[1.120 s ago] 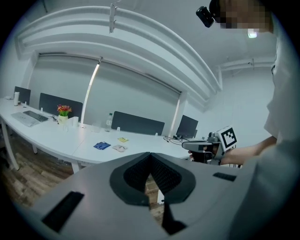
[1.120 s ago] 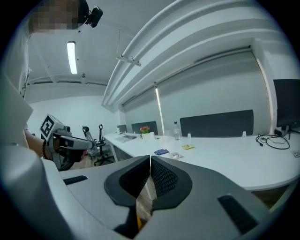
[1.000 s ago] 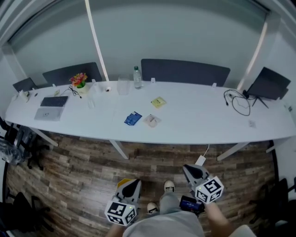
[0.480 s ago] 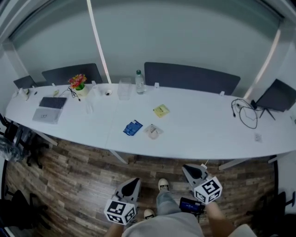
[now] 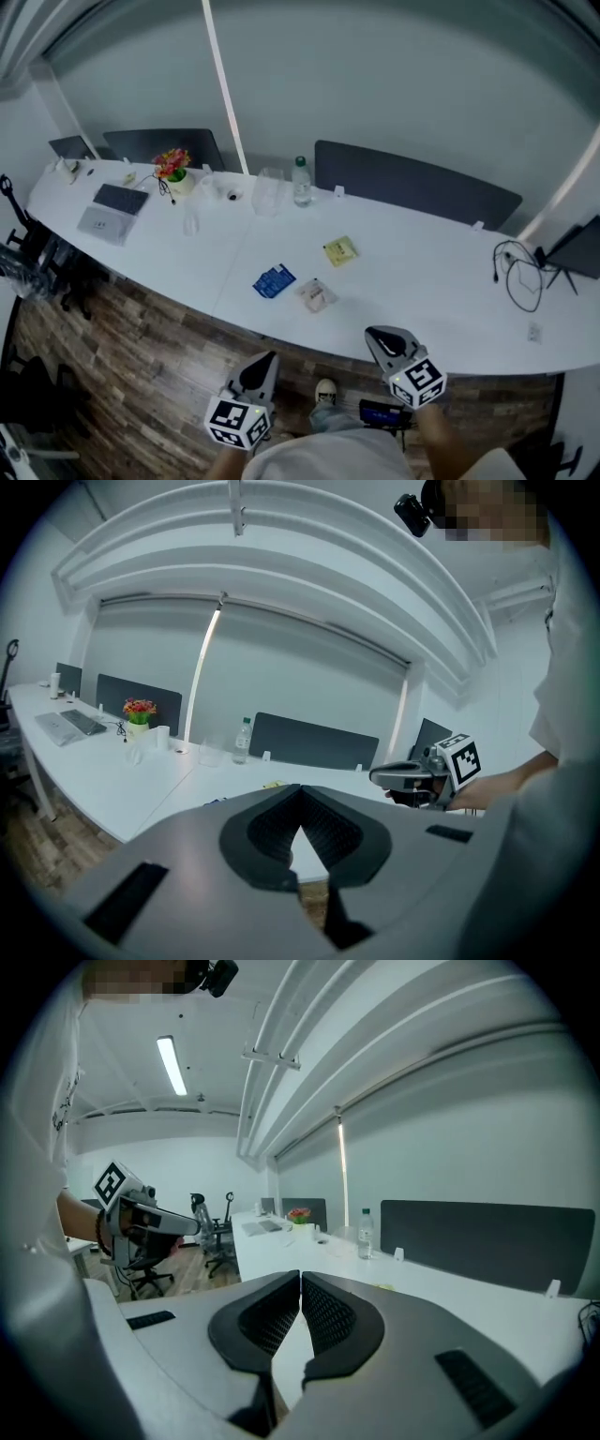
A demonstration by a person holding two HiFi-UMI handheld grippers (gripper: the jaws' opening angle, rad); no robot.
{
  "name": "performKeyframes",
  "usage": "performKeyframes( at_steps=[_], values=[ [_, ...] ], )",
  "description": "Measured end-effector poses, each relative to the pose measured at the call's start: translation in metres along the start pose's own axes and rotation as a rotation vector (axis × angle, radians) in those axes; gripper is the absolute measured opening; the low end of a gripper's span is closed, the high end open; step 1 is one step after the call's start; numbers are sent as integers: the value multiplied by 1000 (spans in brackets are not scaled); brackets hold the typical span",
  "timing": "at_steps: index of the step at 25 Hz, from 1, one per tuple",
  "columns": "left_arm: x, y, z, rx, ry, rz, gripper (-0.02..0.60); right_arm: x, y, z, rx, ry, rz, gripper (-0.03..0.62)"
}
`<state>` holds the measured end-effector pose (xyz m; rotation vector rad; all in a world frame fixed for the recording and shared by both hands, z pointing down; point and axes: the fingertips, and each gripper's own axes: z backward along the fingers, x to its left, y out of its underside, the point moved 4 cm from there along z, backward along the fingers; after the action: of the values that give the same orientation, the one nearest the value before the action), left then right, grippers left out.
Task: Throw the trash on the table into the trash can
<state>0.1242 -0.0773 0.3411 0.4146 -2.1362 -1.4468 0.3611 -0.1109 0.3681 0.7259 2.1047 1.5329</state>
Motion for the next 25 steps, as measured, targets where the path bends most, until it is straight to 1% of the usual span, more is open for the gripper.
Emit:
performKeyframes(
  at_steps=[4, 9, 16, 25],
  values=[
    [0, -1, -13, -9, -46, -2, 2, -18, 3, -17, 14, -53, 19, 31],
    [1, 1, -17, 22, -80, 10, 2, -24, 9, -28, 52, -73, 5, 31],
    [9, -3, -24, 37, -75, 10, 2, -15, 17, -41, 83, -103, 13, 31],
    [35, -1, -32, 76, -69, 12, 2, -7, 17, -67, 112, -101, 13, 31]
  ],
)
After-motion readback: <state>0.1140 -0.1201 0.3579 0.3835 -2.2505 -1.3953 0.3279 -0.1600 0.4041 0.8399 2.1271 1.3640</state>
